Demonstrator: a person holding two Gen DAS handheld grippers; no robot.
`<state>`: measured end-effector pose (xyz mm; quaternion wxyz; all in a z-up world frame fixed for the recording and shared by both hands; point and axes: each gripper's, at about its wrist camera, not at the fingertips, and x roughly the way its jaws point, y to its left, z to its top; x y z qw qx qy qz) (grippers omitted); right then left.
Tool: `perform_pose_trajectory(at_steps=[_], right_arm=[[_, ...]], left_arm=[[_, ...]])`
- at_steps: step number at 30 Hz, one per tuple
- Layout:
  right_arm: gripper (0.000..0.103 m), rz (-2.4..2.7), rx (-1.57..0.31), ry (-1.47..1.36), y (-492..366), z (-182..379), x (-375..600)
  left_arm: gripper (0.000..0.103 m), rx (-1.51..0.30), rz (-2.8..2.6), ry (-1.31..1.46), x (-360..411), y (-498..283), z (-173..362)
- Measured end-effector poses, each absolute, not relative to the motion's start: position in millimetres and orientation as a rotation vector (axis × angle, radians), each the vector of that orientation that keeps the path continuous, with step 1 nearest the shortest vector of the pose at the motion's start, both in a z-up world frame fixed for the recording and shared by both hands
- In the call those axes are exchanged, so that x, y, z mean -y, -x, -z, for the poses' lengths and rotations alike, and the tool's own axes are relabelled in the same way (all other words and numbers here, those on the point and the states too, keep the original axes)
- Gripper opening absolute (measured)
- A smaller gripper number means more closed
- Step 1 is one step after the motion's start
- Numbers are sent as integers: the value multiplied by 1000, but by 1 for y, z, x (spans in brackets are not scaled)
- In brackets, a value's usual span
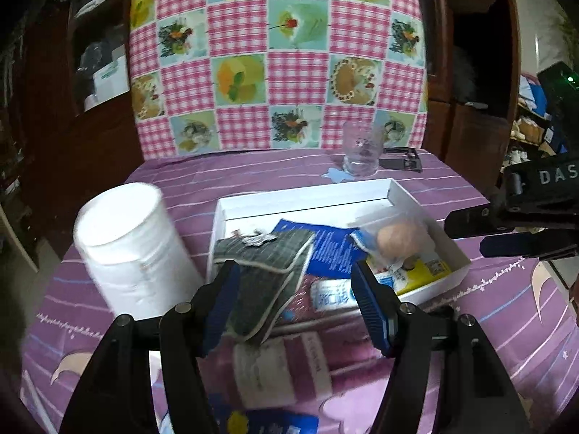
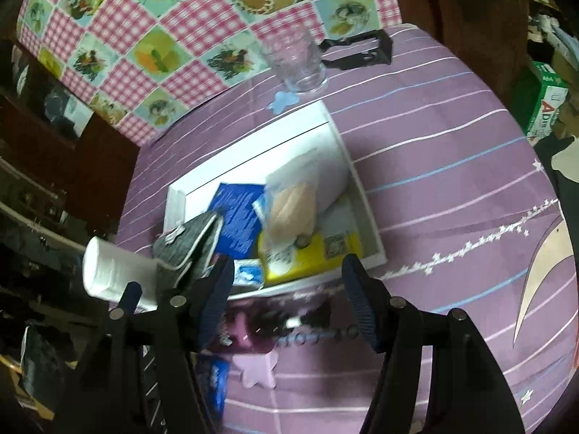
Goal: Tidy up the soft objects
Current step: 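Move both grippers from the box back to the pile by the purple bottle, then grasp the white cotton item with the left gripper while the right grasps a blue packet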
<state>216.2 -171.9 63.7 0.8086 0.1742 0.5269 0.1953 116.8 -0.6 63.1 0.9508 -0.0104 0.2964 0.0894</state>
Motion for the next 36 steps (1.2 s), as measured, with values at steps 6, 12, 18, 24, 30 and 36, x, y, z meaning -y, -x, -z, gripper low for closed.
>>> perform_pose_trajectory(at_steps=[6,12,18,24,30,36], right_arm=[[63,-496,-1128,-341,-202,-77,158],[63,-554,-1166,-264,-191,-74,136],[63,-626,-1207,-184,-174,-67,115],[62,-700,-1239,-132,-162,-60,91],[61,-764,-1276,-21,-146,-46,66],[61,-787,-1359,33,-140,-23,51]], left_arm=[[64,-580,-287,37,-22,-82,-67],[64,-601,-323,100,-56,-48,-58],[64,-665,-369,237,-103,-13,-47],[64,-659,-383,286,-109,18,-29],[64,-668,-316,286,-96,33,-17],[82,-691,-213,263,-80,32,-13]])
